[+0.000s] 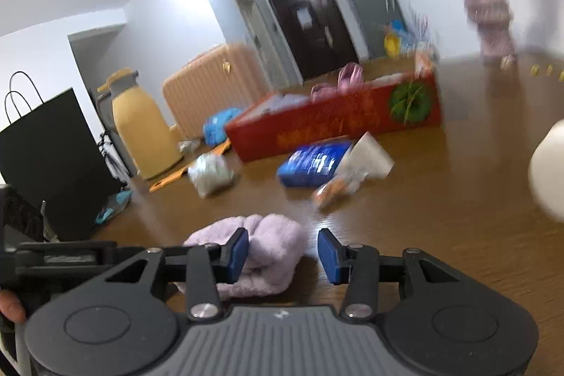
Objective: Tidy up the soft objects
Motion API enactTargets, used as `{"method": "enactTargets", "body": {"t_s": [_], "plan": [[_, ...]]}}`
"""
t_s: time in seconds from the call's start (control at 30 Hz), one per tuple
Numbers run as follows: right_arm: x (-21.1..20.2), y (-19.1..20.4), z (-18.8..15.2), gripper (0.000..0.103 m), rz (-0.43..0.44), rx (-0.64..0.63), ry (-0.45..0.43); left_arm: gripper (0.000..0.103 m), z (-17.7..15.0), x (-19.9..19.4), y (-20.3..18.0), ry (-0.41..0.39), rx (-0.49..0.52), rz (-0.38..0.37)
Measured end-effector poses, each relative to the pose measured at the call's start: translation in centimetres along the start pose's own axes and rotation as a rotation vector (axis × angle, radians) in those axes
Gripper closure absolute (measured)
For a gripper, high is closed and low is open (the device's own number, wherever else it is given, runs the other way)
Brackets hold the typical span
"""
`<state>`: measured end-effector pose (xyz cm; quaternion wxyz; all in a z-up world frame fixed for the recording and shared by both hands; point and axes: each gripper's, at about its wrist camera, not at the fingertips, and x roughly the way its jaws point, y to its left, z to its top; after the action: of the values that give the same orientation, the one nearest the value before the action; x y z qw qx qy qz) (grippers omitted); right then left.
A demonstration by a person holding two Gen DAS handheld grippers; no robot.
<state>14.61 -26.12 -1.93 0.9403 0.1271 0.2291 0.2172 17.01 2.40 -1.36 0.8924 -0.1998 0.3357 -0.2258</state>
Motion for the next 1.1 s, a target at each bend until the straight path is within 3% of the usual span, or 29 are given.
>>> {"method": "enactTargets", "body": {"t_s": [0.1, 0.17, 0.23, 0.3, 0.4, 0.43, 0.53, 0.63, 0.77, 0.93, 1.0, 1.07, 1.1], "plan": [[-5.1, -0.1, 0.2, 0.06, -0.17, -0.173, -0.191, 0.061, 0.1, 0.1, -0.2, 0.004, 0.017, 0.002], [-8.0, -1.2, 0.6, 0.045, -0.352, -0.227, -0.255, 0.059, 0.2, 0.2, -0.2, 0.004, 0.019, 0.006], [-9.7, -3.4, 0.7, 0.033, -0.501, -0.232, -0.234, 0.052, 0.4, 0.4, -0.2, -0.004, 0.013, 0.015], [-10.3, -6.2, 0.4, 0.032, -0.575, -0.18, -0.2, 0.048, 0.7, 0.8, -0.3, -0.005, 0.012, 0.017], [-9.4, -10.1, 0.0, 0.042, -0.533, -0.07, -0.124, 0.048, 1.0, 1.7, -0.9, 0.008, 0.017, 0.022], [-8.8, -10.9, 0.1, 0.061, -0.494, -0.042, -0.097, 0.049, 1.1, 1.9, -1.1, 0.012, 0.017, 0.024], [-6.5, -10.8, 0.9, 0.065, -0.367, -0.045, -0.075, 0.049, 1.3, 2.5, -2.0, 0.015, 0.036, 0.04], [-3.3, -9.5, 2.7, 0.065, -0.244, -0.075, -0.054, 0.049, 1.6, 3.0, -2.4, 0.018, 0.037, 0.054], [2.0, -9.6, 6.3, 0.063, -0.133, 0.016, 0.041, 0.048, 1.9, 3.4, -2.6, 0.015, 0.04, 0.068], [8.1, -11.7, 8.9, 0.061, -0.1, 0.146, 0.159, 0.038, 2.3, 3.6, -2.2, 0.012, 0.039, 0.089], [9.4, -12.4, 9.1, 0.054, -0.087, 0.214, 0.178, 0.037, 2.4, 3.5, -2.0, 0.007, 0.048, 0.097], [9.3, -12.6, 9.1, 0.036, -0.121, 0.238, 0.153, 0.037, 2.6, 3.4, -1.8, 0.006, 0.046, 0.089], [9.1, -12.5, 9.0, 0.035, -0.128, 0.23, 0.142, 0.037, 2.6, 3.2, -1.7, 0.006, 0.044, 0.082]]}}
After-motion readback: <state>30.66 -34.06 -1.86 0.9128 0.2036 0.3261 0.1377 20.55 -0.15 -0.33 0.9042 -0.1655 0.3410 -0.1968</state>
